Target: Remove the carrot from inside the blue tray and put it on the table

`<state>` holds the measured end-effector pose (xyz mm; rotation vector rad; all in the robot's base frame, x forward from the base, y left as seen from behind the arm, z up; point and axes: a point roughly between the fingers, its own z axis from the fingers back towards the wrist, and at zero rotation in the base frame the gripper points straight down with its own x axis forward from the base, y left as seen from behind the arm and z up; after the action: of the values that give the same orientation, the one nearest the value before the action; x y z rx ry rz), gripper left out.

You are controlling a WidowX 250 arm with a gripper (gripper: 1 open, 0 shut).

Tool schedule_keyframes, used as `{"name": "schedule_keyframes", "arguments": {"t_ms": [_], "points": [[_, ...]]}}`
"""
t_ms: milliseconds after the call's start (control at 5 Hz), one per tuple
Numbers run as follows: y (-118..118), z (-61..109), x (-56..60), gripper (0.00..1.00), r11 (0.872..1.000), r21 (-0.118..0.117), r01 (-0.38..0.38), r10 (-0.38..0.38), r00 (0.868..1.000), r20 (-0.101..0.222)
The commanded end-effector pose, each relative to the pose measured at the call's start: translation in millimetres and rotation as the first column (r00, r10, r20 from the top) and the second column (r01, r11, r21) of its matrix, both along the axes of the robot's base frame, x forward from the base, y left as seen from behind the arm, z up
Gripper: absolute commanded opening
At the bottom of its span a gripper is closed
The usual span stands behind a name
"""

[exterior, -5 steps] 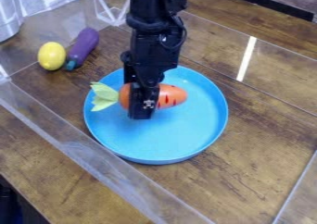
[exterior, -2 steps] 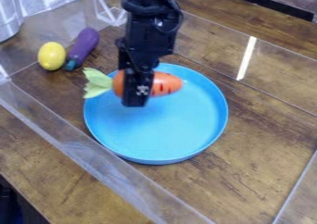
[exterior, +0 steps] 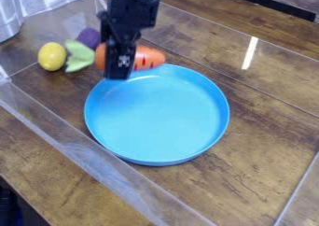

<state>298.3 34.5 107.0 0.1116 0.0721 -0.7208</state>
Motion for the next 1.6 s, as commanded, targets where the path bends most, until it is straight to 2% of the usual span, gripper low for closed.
{"name": "schedule_keyframes", "arguments": {"t_ms": [0,200,400,1200,1400], "points": [[-5.8,43.1,8.4,0.00,0.999,0.032,0.027,-0.030,0.993,0.114],[0.9,41.0,20.8,1.00,0.996,0.052,0.068,-0.074,0.990,0.121],[6.0,33.0,20.3,1.00,0.996,0.058,0.075,-0.081,0.989,0.120],[11.5,-1.2,6.5,1.00,0.999,-0.047,0.006,0.000,0.993,0.115],[11.3,-12.0,4.8,1.00,0.997,-0.062,0.036,-0.029,0.994,0.109]]}}
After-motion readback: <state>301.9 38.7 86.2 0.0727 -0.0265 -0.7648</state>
